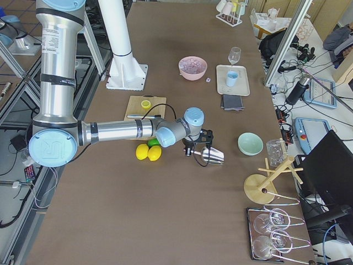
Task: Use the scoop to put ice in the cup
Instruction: 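Lower the scoop onto the table and open the right gripper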
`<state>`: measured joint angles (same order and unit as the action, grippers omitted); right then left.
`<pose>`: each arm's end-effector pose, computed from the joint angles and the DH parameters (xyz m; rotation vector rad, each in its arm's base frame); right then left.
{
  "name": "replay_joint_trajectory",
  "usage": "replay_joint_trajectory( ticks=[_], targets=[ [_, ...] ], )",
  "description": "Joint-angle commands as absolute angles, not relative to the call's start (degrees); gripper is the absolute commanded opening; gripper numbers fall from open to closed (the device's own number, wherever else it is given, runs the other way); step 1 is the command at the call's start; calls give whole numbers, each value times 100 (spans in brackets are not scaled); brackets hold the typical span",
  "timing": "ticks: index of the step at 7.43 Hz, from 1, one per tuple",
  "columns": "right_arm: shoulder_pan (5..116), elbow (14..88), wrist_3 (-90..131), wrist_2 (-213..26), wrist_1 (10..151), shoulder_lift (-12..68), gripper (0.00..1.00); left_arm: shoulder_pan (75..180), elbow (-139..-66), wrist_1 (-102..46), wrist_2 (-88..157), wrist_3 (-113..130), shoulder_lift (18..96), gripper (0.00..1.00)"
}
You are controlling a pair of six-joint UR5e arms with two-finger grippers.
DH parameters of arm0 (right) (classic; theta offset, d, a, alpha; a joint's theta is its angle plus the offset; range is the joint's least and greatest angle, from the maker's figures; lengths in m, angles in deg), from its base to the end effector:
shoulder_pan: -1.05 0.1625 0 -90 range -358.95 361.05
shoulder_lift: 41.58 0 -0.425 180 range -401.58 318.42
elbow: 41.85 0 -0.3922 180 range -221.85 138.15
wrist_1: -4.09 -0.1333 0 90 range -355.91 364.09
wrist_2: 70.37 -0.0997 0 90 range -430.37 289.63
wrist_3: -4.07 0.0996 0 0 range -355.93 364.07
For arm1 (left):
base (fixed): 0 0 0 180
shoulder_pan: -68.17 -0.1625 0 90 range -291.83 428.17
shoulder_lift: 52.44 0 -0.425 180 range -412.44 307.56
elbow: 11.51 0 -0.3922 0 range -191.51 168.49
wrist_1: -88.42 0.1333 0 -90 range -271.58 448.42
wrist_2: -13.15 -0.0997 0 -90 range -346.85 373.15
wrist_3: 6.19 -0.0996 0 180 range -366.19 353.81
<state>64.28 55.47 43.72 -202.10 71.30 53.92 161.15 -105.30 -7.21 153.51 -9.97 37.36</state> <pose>-0.1532 -0.4524 0.5991 -0.0494 -0.8237 0.0555 -0.0824 -0.4949 0.6097 0.2019 0.8667 0.0837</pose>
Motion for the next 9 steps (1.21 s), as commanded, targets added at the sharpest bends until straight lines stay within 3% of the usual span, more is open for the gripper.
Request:
replay_joint_trajectory(
  ticks=[1,3,9],
  targets=[
    [6450,5632,4327,-20281,7141,5483,100,15959,-10564,-721,15351,-979,3756,99],
    [6529,5815,4188,-20352,7185,5632,100,15940,-10520,-721,15343,-997,3765,99],
    [9005,6019,1265,-20652,9150,5800,100,15923,-10511,-721,15343,-997,3756,99]
  ],
)
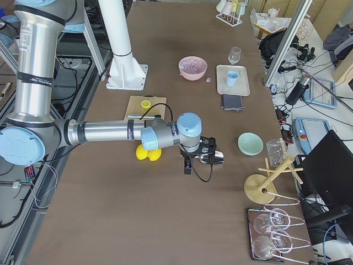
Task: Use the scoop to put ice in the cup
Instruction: 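Lower the scoop onto the table and open the right gripper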
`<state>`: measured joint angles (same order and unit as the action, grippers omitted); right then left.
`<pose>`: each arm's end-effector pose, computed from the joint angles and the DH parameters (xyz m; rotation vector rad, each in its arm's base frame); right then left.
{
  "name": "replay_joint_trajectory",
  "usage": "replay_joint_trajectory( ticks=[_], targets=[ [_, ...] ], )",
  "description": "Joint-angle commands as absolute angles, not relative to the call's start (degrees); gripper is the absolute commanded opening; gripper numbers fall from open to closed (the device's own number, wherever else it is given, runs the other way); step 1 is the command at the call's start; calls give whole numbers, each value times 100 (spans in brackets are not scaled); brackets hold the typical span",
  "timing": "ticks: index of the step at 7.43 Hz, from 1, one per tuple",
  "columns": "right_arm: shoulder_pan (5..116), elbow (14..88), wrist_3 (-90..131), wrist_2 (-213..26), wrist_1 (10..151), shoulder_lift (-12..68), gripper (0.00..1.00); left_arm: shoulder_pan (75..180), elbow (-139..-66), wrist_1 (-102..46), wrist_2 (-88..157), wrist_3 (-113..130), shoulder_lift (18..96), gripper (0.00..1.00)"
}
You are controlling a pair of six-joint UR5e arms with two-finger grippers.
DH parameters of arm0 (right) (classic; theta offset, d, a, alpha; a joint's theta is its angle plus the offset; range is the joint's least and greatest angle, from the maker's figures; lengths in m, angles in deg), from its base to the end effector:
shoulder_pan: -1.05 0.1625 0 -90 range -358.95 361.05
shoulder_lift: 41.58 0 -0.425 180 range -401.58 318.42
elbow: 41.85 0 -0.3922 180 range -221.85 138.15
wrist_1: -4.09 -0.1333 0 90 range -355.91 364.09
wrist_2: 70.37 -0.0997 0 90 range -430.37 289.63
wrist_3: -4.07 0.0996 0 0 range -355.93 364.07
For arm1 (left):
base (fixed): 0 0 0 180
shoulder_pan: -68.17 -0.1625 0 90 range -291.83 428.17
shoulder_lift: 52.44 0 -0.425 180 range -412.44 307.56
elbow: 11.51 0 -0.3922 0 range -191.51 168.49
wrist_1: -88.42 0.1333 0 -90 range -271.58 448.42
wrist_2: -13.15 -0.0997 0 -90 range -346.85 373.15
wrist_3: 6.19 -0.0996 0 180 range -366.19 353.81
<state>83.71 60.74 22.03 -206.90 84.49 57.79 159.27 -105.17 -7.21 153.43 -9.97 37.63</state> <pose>0.0050 -0.4390 0.6045 0.0291 -0.8352 0.0836 -0.0663 -0.4994 0.6086 0.1899 0.8686 0.1153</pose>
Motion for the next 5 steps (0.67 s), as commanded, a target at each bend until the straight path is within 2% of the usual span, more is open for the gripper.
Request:
replay_joint_trajectory(
  ticks=[1,5],
  targets=[
    [9174,5914,982,-20634,9224,5861,100,15923,-10511,-721,15343,-997,3747,99],
    [9632,5737,12,-20642,9224,6090,100,15975,-10598,-712,15351,-997,3651,99]
  ],
)
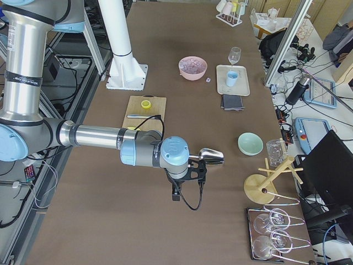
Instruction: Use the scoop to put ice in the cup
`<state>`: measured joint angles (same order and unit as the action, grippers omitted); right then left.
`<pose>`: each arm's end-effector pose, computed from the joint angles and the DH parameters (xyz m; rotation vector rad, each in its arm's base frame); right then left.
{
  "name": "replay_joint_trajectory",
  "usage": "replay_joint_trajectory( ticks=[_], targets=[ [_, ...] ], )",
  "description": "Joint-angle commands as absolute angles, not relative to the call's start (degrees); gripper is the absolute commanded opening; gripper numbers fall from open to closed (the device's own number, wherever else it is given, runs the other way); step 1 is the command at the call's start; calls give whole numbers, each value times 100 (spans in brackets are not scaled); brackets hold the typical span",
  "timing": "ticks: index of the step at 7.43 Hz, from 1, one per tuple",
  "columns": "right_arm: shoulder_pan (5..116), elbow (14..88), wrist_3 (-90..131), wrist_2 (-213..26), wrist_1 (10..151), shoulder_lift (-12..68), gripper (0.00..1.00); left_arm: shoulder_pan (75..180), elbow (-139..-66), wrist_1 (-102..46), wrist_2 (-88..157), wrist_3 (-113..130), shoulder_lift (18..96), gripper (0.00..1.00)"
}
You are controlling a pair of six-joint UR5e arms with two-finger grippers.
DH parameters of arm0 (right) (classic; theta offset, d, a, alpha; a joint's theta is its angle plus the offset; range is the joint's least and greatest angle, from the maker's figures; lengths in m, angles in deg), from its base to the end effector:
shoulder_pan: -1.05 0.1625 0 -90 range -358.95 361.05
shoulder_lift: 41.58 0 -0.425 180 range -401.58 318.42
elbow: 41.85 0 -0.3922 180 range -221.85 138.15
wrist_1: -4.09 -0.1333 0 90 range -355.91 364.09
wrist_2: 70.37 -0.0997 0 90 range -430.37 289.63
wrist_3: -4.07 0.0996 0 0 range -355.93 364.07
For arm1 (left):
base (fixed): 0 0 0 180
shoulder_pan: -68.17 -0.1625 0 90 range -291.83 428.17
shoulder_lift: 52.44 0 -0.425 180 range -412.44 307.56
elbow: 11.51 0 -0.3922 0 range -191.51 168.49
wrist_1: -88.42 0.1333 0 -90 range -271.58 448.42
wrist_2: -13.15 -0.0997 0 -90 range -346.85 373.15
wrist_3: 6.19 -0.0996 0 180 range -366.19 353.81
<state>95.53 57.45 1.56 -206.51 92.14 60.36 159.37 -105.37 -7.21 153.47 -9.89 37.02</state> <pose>0.0928 -0.3967 0.6666 0.0377 -0.8045 0.0374 -0.0670 -0.4946 0.6121 0.1834 0.8697 0.1093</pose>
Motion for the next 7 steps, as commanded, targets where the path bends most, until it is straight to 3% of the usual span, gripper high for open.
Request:
replay_joint_trajectory(
  ticks=[1,7],
  targets=[
    [9641,5720,12,-20642,9242,6099,100,15993,-10512,-703,15343,-1006,3590,99],
    [9659,5729,3,-20669,9233,6222,100,15316,-10247,-703,15070,-997,4055,99]
  ],
)
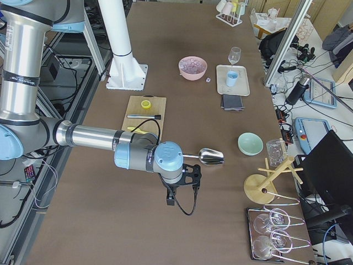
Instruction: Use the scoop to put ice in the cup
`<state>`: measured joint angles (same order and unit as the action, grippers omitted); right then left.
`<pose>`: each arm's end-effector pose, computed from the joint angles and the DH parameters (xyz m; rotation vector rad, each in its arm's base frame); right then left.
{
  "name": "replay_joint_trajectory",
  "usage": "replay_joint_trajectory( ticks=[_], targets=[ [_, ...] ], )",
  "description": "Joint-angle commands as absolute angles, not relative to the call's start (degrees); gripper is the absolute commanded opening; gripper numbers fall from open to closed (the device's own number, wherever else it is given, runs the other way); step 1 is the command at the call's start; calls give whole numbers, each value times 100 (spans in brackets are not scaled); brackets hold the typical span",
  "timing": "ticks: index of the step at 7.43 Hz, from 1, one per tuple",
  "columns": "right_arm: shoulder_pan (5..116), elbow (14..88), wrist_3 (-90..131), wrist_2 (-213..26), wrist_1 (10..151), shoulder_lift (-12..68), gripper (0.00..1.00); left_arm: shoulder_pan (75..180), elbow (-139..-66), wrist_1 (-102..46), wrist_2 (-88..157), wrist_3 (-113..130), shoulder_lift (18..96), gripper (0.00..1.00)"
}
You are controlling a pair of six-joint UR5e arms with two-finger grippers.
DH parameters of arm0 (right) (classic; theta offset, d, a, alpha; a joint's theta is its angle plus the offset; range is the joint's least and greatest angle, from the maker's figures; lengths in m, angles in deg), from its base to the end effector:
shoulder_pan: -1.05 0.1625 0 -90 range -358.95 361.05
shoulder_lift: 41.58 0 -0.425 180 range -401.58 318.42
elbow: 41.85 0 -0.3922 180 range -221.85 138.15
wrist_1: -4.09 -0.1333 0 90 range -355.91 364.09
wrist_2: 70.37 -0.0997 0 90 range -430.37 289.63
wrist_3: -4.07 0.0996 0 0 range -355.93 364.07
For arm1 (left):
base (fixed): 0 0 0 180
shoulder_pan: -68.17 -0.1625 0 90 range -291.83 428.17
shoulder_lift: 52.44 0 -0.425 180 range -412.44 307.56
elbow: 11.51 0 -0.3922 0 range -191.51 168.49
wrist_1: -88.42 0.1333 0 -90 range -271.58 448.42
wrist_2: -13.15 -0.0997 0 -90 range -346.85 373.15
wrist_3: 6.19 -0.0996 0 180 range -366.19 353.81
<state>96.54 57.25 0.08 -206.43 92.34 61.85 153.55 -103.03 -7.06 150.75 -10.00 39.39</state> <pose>0.0985 -0.3812 0.6790 0.0240 -0.8046 0.0429 -0.0182 -0.5171 0.6154 0.1395 0.8315 0.2023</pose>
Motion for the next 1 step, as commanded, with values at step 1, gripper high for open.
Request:
replay_joint_trajectory(
  ticks=[1],
  targets=[
    [9659,5729,3,-20677,9233,6231,100,15316,-10273,-703,15079,-979,4072,99]
  ],
)
